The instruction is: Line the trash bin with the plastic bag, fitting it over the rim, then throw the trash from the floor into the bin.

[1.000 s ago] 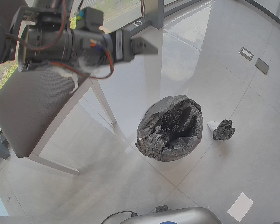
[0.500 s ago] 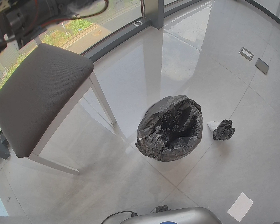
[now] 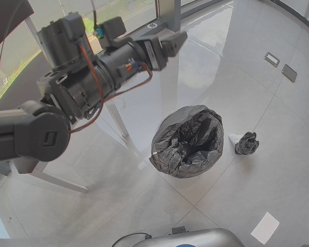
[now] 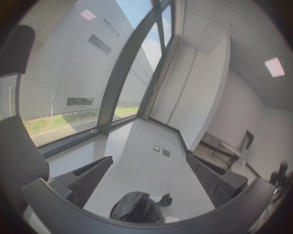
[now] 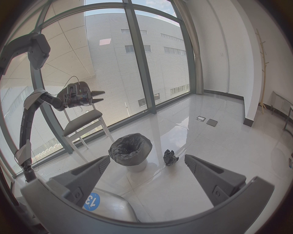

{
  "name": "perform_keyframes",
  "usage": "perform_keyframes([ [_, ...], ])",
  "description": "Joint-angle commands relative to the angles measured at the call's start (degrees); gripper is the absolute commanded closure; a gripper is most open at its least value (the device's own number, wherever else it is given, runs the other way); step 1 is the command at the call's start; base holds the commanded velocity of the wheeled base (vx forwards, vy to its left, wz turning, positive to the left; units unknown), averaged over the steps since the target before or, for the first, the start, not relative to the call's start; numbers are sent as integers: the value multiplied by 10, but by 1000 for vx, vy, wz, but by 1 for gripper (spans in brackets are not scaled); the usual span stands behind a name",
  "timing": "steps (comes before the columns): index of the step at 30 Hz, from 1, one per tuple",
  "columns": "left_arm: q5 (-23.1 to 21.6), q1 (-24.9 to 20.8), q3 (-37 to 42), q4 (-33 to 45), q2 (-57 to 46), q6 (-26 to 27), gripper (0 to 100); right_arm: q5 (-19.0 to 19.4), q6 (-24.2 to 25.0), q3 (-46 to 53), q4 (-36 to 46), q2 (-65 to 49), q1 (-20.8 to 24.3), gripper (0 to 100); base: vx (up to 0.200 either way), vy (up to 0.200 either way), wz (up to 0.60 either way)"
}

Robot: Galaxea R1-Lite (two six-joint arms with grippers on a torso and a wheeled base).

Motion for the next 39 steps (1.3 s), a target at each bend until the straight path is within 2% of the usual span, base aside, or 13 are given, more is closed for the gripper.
perform_keyframes([
  [1,-21,13,4,25,56,58,0,0,0,8,0,0,0,0,0,0,0],
  [5,-29,9,8,26,70,85,0,0,0,8,0,0,0,0,0,0,0],
  [7,-37,10,4,28,88,122,0,0,0,8,0,0,0,0,0,0,0],
  [14,-38,16,4,39,125,199,0,0,0,9,0,0,0,0,0,0,0],
  [21,-33,23,-1,39,152,233,0,0,-4,8,1,0,0,0,0,0,0],
  [25,-18,27,-40,39,193,246,0,0,-29,9,0,0,0,0,0,0,0],
  [31,-11,37,-84,43,231,263,0,0,-37,9,0,0,0,0,0,0,0],
  [39,-9,45,-131,43,275,265,0,0,-86,10,-6,0,0,0,0,0,0],
])
